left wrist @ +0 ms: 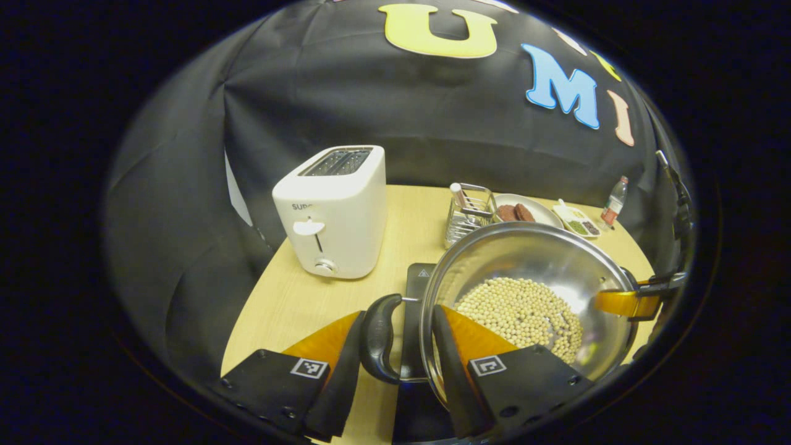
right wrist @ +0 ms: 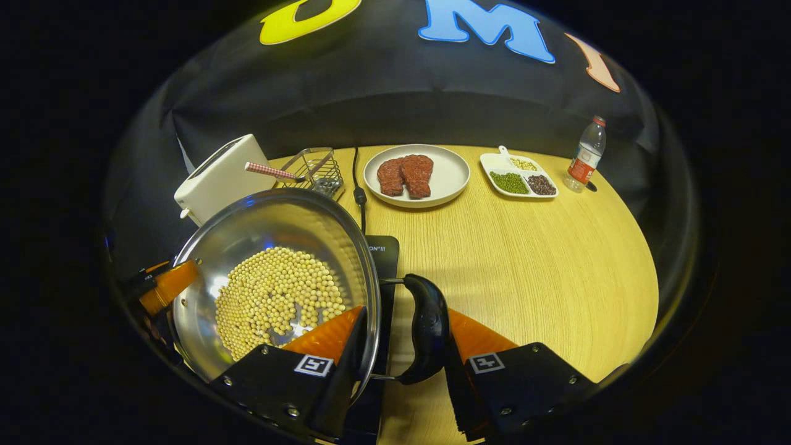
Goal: First push the handle of the pot to place it horizontally, then grasp the pot with both hands and set it on the induction cooktop.
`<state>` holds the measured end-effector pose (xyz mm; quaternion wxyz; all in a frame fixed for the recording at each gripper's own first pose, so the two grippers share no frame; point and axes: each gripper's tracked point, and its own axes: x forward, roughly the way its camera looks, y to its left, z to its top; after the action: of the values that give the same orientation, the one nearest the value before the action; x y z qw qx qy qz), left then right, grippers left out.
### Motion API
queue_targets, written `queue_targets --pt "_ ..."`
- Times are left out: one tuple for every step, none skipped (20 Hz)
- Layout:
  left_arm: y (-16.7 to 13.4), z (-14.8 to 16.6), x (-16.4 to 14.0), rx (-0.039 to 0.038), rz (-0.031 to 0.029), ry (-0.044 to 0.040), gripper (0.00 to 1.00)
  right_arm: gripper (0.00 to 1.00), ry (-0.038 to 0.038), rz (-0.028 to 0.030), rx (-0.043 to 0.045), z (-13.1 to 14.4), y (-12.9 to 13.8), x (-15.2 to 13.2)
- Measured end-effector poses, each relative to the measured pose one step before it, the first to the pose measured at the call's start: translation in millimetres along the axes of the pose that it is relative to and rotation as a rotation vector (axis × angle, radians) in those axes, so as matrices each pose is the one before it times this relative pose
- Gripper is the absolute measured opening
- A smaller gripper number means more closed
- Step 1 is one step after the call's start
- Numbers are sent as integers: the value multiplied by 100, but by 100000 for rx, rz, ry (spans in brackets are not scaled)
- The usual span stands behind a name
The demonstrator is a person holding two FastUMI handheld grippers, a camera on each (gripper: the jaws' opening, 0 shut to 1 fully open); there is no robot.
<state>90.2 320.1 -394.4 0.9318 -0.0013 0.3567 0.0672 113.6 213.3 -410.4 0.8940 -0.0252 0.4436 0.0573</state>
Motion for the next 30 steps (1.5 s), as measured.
queue_targets --pt "20 -159 24 370 -32 243 66 65 -607 -190 109 43 26 168" --pt "-44 84 -2 -213 84 -753 69 65 -531 -191 -488 69 -153 -80" --pt "-10 -58 -140 -565 12 438 72 65 -15 90 -266 8 28 34" --pt "-42 102 -106 -410 -200 -423 69 65 -124 491 682 -47 30 -1" --pt "2 -90 -168 -180 -290 335 65 65 -143 421 478 0 38 29" --pt "2 92 -36 -32 -205 -573 65 65 -262 182 -286 62 -18 19" --pt "124 -102 -91 -28 85 217 66 60 -550 111 -425 33 -13 55" --pt "24 0 -88 -104 110 -309 66 65 -433 -55 -662 75 -7 -17" --pt "-57 -73 56 -402 -50 113 67 66 -722 -595 -931 74 -143 -81" --pt "50 10 -243 -394 268 -352 71 62 -2582 -1823 -1028 548 -396 -344" --pt "150 271 -441 528 688 -1531 67 72 -3674 -590 -644 749 -127 -220" --pt "345 482 -494 540 1107 -2309 69 75 -2715 712 -103 620 123 -433" --pt "520 435 -560 121 995 -1773 74 84 -2209 302 43 456 -70 -445" --pt "331 463 -670 -819 1279 -1092 80 87 -2931 -616 140 744 -432 -591" --pt "424 419 -814 -1425 1282 -1436 85 89 -3584 -931 86 870 -498 -640" --pt "352 946 -988 -1825 1547 -2106 90 89 -3460 -409 510 962 -351 -864" --pt "-36 1396 -1228 -1766 864 -3593 95 89 -4015 -379 88 1048 -517 -850" --pt "-382 1734 -1229 -1112 296 -4328 95 89 -4666 264 -384 1415 -468 -1032" --pt "-753 1987 -1379 -615 111 -4498 95 89 -4625 142 -777 1392 -542 -1054" --pt "-1093 1756 -1681 5 -212 -4139 95 89 -4461 827 -456 1579 -484 -1116" --pt "-1125 2089 -1275 -52 -453 -3896 95 89 -3830 917 1 1471 -368 -1114" --pt "-1412 2025 -1141 -286 -636 -3881 95 88 -3365 679 180 1519 -545 -1142" --pt "-1442 1634 -891 -449 -446 -3037 95 89 -3302 424 8 1456 -612 -1063" --pt "-1847 1806 -1366 -647 -728 -3775 95 89 -3343 463 125 1555 -754 -1122" --pt "-1624 1624 -1045 -644 -1207 -3133 96 89 -2318 71 698 1413 -764 -1005" --pt "-2000 1818 -1167 -435 -1139 -3678 94 88 -2214 134 551 1422 -879 -1143" --pt "-2280 1548 -1356 -487 -1470 -3268 95 89 -2485 -883 580 1399 -1278 -1137" --pt "-2360 1467 -930 -220 -2059 -2688 95 88 -2762 -796 1001 1624 -1291 -1095" --pt "-2720 904 -654 -382 -1659 -1617 95 89 -2554 -1043 987 1550 -1223 -1142" --pt "-2131 714 -385 -886 -1141 518 95 89 -1868 -656 475 1447 -1423 -1223"
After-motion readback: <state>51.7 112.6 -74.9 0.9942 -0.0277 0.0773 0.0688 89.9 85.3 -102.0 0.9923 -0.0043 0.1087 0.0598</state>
